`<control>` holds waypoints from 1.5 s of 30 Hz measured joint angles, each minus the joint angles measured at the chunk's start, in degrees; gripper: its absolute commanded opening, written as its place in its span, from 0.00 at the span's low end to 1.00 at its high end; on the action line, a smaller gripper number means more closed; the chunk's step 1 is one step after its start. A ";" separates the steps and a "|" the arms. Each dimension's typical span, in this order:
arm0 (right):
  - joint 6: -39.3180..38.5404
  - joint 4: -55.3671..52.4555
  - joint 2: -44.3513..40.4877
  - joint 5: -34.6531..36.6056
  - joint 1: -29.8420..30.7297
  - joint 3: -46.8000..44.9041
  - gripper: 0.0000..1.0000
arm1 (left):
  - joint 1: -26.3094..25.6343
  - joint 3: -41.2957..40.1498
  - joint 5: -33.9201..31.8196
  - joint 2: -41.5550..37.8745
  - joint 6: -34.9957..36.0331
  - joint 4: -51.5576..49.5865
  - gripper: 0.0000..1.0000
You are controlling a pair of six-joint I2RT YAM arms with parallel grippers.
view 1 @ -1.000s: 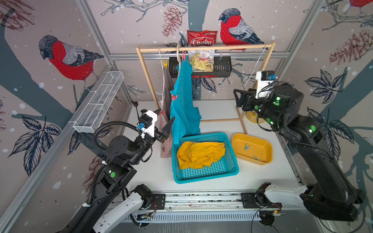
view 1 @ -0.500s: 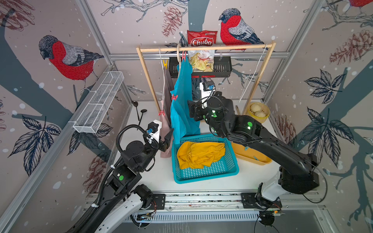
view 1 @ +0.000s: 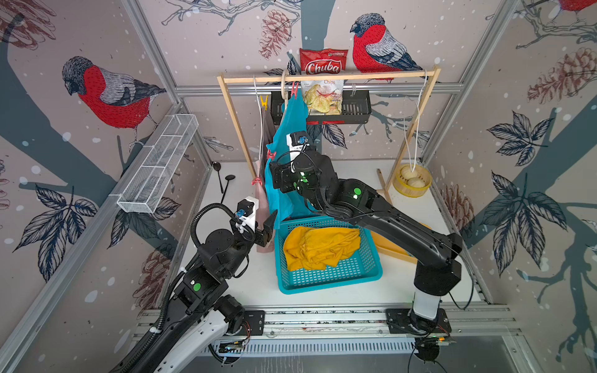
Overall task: Remove the clothespins securing t-shirts to the hanger
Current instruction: Pick up the hanger from the clothes rail.
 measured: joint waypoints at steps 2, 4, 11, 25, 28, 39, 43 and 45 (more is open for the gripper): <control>0.26 0.04 -0.66 1.05 0.72 -1.33 0.80 | 0.00 -0.20 0.00 -0.02 0.02 0.09 0.65; 0.55 0.15 -1.79 2.64 1.79 -3.43 0.80 | 0.00 -0.59 0.00 -0.09 0.09 0.07 0.64; -0.02 4.07 -4.13 9.16 6.69 -8.04 0.87 | 0.00 -0.76 0.57 0.28 0.63 0.09 0.64; 4.33 4.11 -1.01 7.26 -3.32 -6.73 0.63 | 0.00 -0.83 1.09 -0.79 0.50 -0.24 0.64; 4.13 4.07 -2.75 6.97 -3.54 -9.25 0.38 | 0.00 -1.05 1.07 -0.87 0.48 -0.37 0.65; -0.48 7.06 -13.53 8.37 -7.61 -21.70 0.00 | 0.00 -1.31 1.75 2.14 0.48 0.28 0.65; -4.37 9.51 -16.79 8.24 -8.70 -25.53 0.00 | 0.00 -1.27 2.60 2.84 0.46 0.46 0.65; -6.99 10.82 -17.64 8.00 -8.98 -26.25 0.00 | 0.00 -1.20 2.60 3.13 0.44 0.46 0.65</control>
